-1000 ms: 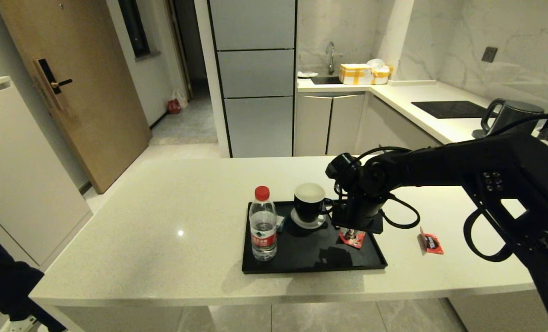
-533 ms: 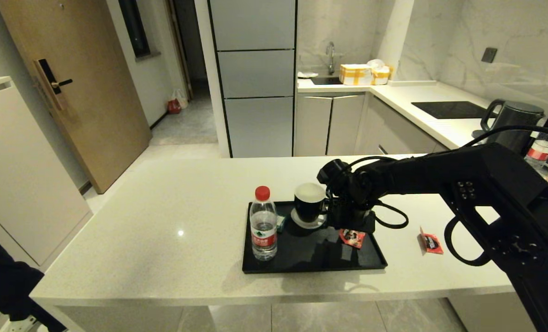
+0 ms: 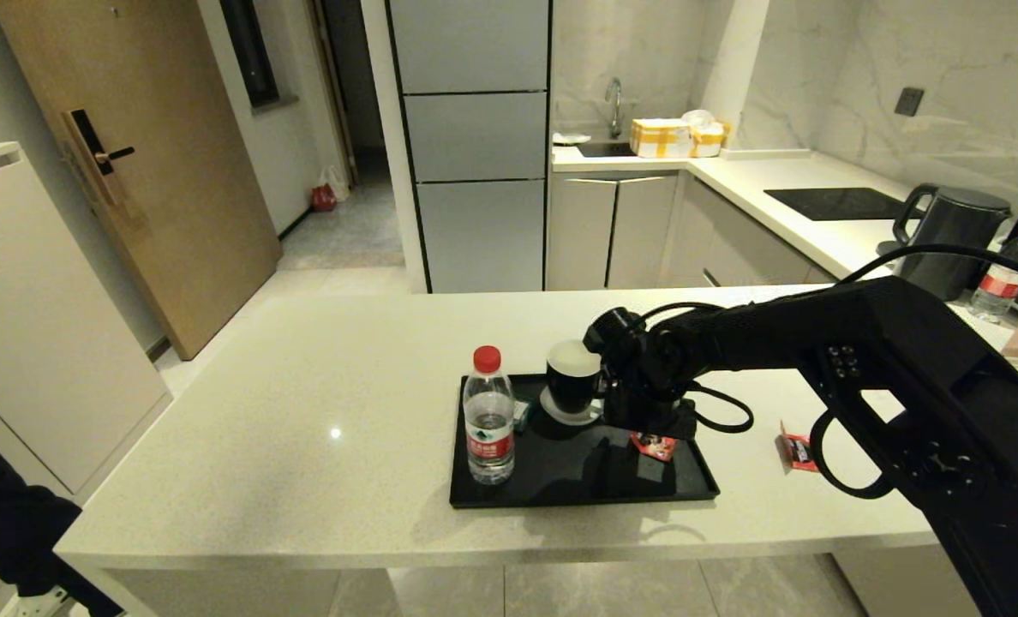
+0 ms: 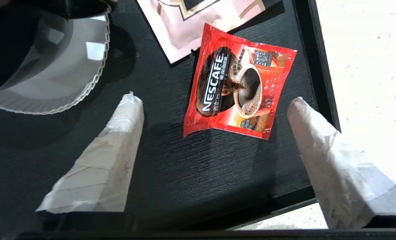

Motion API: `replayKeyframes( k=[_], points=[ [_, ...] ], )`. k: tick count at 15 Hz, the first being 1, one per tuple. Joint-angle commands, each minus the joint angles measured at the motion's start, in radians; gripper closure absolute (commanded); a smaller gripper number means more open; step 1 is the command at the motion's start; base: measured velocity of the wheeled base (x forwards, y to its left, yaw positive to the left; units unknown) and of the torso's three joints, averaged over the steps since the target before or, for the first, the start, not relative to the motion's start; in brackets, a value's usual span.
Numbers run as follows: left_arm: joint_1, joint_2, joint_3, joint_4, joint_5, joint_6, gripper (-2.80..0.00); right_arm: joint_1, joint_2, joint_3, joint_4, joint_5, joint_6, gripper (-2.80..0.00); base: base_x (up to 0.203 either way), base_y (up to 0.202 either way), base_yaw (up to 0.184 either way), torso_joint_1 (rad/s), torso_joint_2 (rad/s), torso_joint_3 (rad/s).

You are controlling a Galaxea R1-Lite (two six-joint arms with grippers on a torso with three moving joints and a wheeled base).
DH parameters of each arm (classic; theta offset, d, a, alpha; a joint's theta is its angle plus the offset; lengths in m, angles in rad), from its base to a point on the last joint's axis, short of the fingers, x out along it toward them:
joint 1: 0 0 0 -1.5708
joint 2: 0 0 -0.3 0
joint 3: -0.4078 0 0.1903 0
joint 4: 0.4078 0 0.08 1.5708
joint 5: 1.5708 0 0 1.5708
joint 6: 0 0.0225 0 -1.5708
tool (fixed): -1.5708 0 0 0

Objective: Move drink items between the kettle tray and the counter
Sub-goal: Pick up the tea bag

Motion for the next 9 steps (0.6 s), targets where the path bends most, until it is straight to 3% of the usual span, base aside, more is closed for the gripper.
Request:
replayKeyframes(
  k=[1, 3, 4, 5, 9],
  points=[
    [0.001, -0.002, 0.012, -0.001, 0.0, 0.0, 0.0, 0.004, 0.004, 0.002, 0.004, -0.002, 0.006, -2.8, 0.0, 0.0, 0.0, 0.0, 0.0, 0.0],
    [0.001, -0.002, 0.012, -0.001, 0.0, 0.0, 0.0, 0.004, 0.004, 0.005, 0.006, -0.004, 0.006, -2.8, 0.0, 0.0, 0.0, 0.0, 0.0, 0.0],
    [0.001, -0.002, 0.012, -0.001, 0.0, 0.0, 0.0, 0.004, 0.006, 0.009, 0.004, -0.005, 0.009, -0.3, 0.0, 0.0, 0.0, 0.0, 0.0, 0.0],
    [0.001, -0.002, 0.012, -0.001, 0.0, 0.0, 0.0, 0.004, 0.007, 0.013, 0.006, -0.005, 0.019, 0.0, 0.0, 0.0, 0.0, 0.0, 0.0, 0.0],
    [0.001, -0.002, 0.012, -0.001, 0.0, 0.0, 0.0, 0.004, 0.016, 0.028, -0.003, -0.031, 0.029, 0.0, 0.0, 0.0, 0.0, 0.0, 0.0, 0.0]
  ],
)
